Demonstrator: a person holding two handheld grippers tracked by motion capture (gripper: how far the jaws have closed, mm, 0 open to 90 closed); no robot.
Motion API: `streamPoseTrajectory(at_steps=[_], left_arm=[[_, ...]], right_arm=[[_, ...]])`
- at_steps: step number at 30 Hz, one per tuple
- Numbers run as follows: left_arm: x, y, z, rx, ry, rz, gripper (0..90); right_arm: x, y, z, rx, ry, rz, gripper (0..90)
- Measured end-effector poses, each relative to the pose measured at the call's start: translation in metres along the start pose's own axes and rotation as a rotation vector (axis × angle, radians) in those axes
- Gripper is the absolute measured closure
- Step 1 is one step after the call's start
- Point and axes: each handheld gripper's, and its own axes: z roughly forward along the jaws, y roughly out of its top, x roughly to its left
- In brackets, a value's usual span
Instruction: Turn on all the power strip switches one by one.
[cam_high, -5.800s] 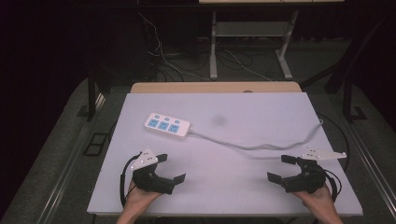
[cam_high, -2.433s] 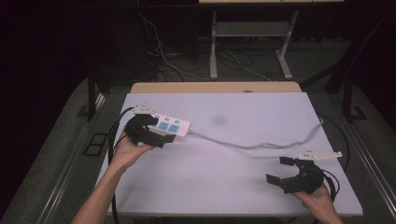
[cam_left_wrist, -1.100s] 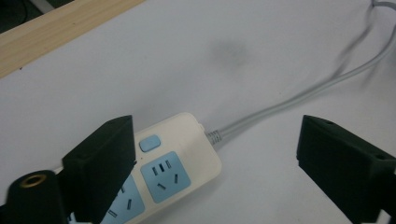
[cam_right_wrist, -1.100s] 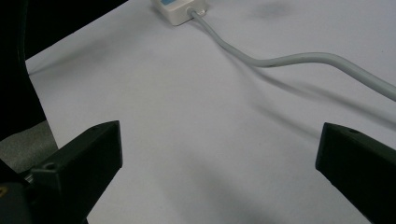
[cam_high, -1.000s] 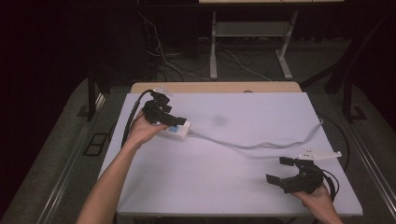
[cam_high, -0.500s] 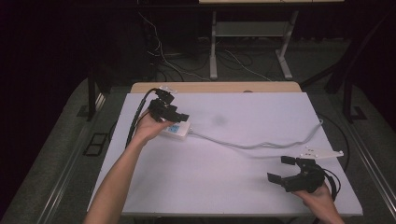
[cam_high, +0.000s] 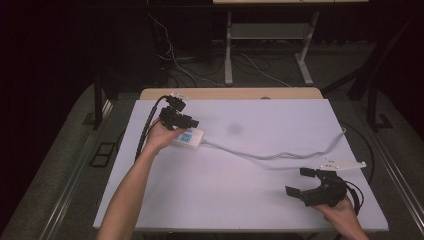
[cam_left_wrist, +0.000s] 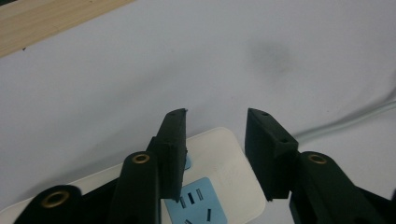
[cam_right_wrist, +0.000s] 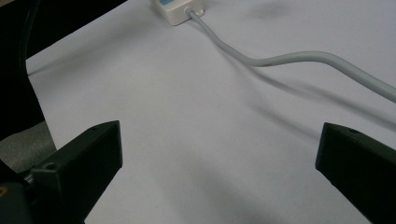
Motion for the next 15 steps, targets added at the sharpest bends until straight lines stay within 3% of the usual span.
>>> streamPoseTrajectory(at_steps=[10,15], left_arm=[[0.013,-0.005,0.009,-0.001,-0.019,-0.058,72.3],[0.016,-0.006,0.013,-0.015,0.001,-0.086,77.8]], right_arm=[[0.000,0.000,0.000,0.003,0.000,0.001,0.5],[0.000,0.000,0.001,0.005,0.000,0.001,0.5]])
